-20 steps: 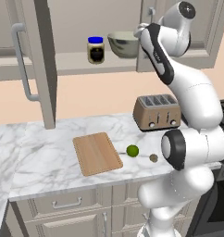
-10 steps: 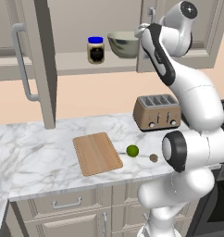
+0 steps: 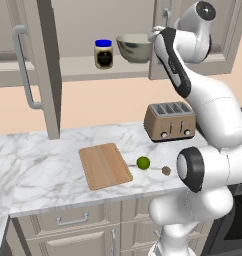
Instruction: Open the cabinet. Place the bowl and condiment on the counter. Then place the lime and garlic on the cutting board.
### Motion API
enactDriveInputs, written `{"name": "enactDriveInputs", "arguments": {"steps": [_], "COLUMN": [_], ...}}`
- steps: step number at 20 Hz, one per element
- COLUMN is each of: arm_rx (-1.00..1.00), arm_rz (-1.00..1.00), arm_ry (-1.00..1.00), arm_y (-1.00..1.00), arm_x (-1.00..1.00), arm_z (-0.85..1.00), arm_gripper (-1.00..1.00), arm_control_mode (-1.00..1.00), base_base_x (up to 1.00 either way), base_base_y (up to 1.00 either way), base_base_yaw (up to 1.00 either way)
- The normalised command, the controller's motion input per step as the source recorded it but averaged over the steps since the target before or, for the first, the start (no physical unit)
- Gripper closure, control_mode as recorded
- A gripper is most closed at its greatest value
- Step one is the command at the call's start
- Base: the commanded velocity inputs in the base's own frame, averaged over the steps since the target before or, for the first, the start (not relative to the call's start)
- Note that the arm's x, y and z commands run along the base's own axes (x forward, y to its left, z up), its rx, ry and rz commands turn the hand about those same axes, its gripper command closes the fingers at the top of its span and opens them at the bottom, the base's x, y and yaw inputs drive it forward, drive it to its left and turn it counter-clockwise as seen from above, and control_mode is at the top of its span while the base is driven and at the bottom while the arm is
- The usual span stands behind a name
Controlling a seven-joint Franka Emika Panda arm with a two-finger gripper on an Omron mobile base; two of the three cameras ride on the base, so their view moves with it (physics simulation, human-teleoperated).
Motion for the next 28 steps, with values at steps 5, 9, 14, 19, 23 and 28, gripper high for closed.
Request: {"name": "enactDriveInputs", "arguments": {"steps": [5, 9, 14, 19, 23, 28], "arm_rx": [0.00, 0.01, 0.01, 0.01, 0.01, 0.01], "arm_rz": [-0.04, -0.02, -0.03, -0.03, -0.03, -0.02], "arm_ry": [0.00, 0.00, 0.00, 0.00, 0.00, 0.00], "arm_y": [-0.83, -0.77, -0.78, -0.84, -0.87, -0.87], "arm_x": [-0.74, -0.74, -0.79, -0.92, -0.98, -0.99], "arm_z": [0.00, 0.00, 0.00, 0.00, 0.00, 0.00], "arm_gripper": [1.00, 1.00, 1.00, 1.00, 1.00, 1.00], "arm_control_mode": [-1.00, -1.00, -1.00, -1.00, -1.00, -1.00], "base_base_x": [0.00, 0.00, 0.00, 0.00, 0.00, 0.00], "base_base_y": [0.00, 0.00, 0.00, 0.00, 0.00, 0.00], "base_base_yaw": [0.00, 0.00, 0.00, 0.00, 0.00, 0.00]}}
